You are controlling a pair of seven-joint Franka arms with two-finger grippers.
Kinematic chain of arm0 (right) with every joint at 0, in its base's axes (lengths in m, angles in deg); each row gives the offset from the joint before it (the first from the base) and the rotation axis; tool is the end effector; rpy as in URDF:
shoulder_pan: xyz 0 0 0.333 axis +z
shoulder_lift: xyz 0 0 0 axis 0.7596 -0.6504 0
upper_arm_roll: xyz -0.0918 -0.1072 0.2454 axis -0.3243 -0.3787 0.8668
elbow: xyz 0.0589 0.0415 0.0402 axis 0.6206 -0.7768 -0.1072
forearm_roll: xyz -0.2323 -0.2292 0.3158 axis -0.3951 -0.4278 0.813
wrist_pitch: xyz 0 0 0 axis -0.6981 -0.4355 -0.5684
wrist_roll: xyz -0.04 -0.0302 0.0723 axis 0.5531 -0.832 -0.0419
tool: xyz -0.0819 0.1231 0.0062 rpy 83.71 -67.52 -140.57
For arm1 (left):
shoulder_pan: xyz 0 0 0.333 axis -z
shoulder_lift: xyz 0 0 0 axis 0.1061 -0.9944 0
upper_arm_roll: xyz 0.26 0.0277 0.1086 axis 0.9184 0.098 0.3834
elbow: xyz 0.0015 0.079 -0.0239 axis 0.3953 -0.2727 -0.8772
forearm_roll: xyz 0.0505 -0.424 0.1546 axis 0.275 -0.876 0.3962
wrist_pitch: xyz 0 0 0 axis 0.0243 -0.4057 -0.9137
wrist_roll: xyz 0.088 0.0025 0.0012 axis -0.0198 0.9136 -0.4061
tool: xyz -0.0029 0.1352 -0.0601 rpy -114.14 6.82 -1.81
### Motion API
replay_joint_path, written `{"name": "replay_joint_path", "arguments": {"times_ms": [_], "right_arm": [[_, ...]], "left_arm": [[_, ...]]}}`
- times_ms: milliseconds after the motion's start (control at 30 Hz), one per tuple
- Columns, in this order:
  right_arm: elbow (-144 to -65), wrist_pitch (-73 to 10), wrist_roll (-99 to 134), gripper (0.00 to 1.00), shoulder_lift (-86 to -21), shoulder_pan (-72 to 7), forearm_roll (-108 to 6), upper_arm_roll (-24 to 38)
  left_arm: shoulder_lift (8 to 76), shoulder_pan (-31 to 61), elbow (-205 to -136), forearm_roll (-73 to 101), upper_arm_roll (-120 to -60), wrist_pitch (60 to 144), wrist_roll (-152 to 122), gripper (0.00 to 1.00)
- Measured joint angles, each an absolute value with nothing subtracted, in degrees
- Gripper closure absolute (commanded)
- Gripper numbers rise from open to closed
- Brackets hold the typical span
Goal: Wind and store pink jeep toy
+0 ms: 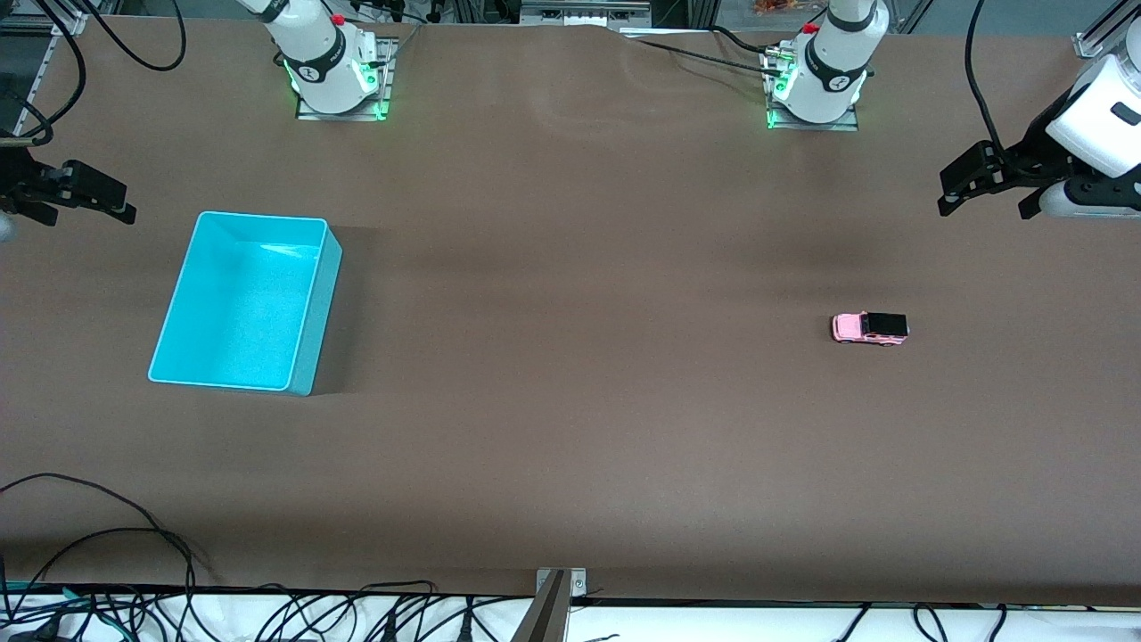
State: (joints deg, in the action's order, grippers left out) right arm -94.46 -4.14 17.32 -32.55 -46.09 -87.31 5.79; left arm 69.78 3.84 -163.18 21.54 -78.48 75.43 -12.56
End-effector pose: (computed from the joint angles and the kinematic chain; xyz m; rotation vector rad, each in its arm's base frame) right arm 0.6228 -0.0327 0.5322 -3.1288 -0.0470 0.0824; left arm 0.6048 -0.0517 0.5592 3.1229 -0.0074 0.0201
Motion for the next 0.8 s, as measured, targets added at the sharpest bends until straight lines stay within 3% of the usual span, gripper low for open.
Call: {"name": "replay_joint_path", "arguments": {"times_ms": [800], "right_arm": [[-94.46,-4.14,17.32,0.00,-32.55,-46.08,-87.31,5.79]], "left_arm": [[69.78,3.84,-163.18,21.54,-78.48,75.43,-12.56,0.00]]}}
